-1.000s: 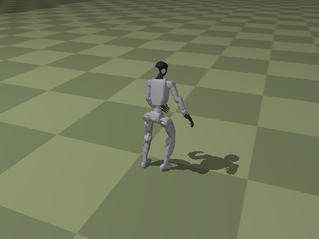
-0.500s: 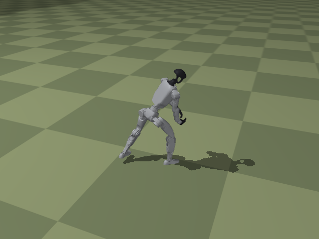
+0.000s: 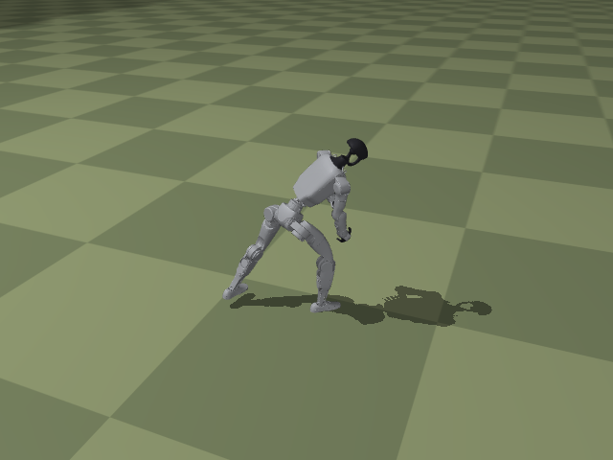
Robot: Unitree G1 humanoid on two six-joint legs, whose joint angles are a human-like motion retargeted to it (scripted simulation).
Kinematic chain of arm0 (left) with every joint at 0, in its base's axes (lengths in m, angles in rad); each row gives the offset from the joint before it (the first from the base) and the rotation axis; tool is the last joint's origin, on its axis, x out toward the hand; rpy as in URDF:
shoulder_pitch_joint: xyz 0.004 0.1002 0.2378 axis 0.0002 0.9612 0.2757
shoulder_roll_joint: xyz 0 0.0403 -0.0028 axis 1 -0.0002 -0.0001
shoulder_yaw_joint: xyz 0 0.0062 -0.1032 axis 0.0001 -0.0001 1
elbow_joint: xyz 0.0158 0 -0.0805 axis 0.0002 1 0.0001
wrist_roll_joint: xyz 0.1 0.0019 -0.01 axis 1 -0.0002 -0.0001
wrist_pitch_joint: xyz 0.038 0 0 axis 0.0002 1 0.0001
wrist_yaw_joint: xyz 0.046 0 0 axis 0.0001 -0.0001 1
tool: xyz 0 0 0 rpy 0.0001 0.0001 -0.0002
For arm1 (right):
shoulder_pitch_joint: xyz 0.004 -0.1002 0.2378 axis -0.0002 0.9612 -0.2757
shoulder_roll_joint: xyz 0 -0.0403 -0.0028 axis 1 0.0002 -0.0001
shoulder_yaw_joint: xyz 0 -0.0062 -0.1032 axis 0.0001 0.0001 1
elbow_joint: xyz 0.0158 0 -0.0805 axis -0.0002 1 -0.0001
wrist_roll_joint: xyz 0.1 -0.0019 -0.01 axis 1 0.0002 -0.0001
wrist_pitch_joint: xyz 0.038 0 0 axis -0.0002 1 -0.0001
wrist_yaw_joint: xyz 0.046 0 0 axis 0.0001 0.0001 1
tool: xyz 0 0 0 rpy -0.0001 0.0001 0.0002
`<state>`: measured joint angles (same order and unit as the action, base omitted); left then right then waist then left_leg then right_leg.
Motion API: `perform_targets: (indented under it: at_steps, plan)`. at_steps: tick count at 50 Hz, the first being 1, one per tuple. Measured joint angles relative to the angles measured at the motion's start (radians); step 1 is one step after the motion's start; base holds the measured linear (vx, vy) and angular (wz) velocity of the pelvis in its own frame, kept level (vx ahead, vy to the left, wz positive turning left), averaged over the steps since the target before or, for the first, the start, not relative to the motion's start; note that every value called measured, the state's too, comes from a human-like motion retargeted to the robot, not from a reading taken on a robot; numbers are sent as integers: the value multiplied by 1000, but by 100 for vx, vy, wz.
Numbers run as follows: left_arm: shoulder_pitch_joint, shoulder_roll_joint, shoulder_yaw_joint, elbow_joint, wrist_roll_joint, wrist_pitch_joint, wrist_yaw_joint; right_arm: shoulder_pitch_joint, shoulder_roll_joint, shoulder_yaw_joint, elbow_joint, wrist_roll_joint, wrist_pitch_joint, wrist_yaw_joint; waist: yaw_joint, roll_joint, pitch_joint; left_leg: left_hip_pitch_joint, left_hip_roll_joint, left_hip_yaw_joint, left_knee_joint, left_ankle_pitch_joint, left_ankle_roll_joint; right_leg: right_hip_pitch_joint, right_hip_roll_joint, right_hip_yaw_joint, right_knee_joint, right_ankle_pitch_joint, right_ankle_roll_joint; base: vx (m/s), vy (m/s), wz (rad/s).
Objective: Kungfu
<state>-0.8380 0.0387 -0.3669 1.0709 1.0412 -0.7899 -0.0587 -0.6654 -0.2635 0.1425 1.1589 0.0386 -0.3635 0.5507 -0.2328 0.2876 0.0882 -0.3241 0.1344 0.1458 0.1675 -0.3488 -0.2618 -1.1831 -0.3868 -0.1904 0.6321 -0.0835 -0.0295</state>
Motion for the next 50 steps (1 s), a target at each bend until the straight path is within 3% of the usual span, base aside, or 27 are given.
perform_targets:
  at_steps: [5,9,14,18,26,31,34,38,43,45,48,50]
  plan:
    - [109,68,-23,-209,13,116,-134,50,60,81,-168,172,54,29,24,18,-5,1,4,-15,8,-27,1,27,-20,-15,-8,12,5,2,10,18]
    - [259,216,-68,-539,-48,244,-208,140,116,190,-495,326,116,82,60,33,-22,4,-14,-31,16,-36,7,45,-50,-17,-16,28,10,7,17,18]
    - [439,392,-63,-937,-198,301,-263,234,204,286,-792,314,23,11,126,55,-55,20,-40,-49,22,-38,20,81,-86,-26,-30,48,18,10,19,15]
    - [494,492,-72,-1099,-139,394,-241,244,217,325,-849,278,-54,-57,176,67,-82,34,-57,-67,23,-33,28,118,-118,-44,-46,68,22,6,17,16]
    - [500,450,-71,-1047,-148,421,-223,192,156,292,-790,318,-28,4,178,69,-79,44,-51,-63,16,-31,37,149,-166,-181,-67,145,-12,-1,6,-9]
    - [521,372,-18,-925,-200,344,-233,187,154,247,-685,233,-102,-7,126,65,-93,55,-29,-10,0,-37,33,139,-160,-305,-49,92,-68,7,-11,-54]
    - [528,293,19,-833,-309,304,-276,191,179,212,-593,203,-141,-58,100,58,-95,79,-16,24,-6,-18,16,114,-119,-269,-20,54,-83,7,-24,-61]
    - [519,184,48,-741,-540,294,-324,189,202,156,-472,229,-118,-67,57,44,-97,117,-20,61,-13,70,0,89,-57,-190,11,-8,-86,9,-33,-62]
    - [450,96,43,-701,-904,285,-392,193,191,39,-379,306,-62,-28,4,22,-102,164,-14,93,9,285,0,118,30,-112,11,-87,-39,13,-44,-57]
    - [398,77,50,-696,-1052,283,-439,195,170,-16,-376,352,-56,-36,-8,1,-102,174,2,114,53,381,17,156,55,-100,-9,-114,-19,15,-44,-63]
    - [307,62,81,-691,-1268,315,-510,192,117,-82,-412,419,-63,-76,-26,-55,-109,162,-25,166,171,501,156,219,71,-58,-59,-133,6,19,-35,-81]
    - [260,51,118,-687,-1391,338,-529,189,83,-117,-453,459,-62,-98,-35,-94,-119,146,-50,187,249,529,217,265,93,-22,-97,-135,11,26,-25,-134]
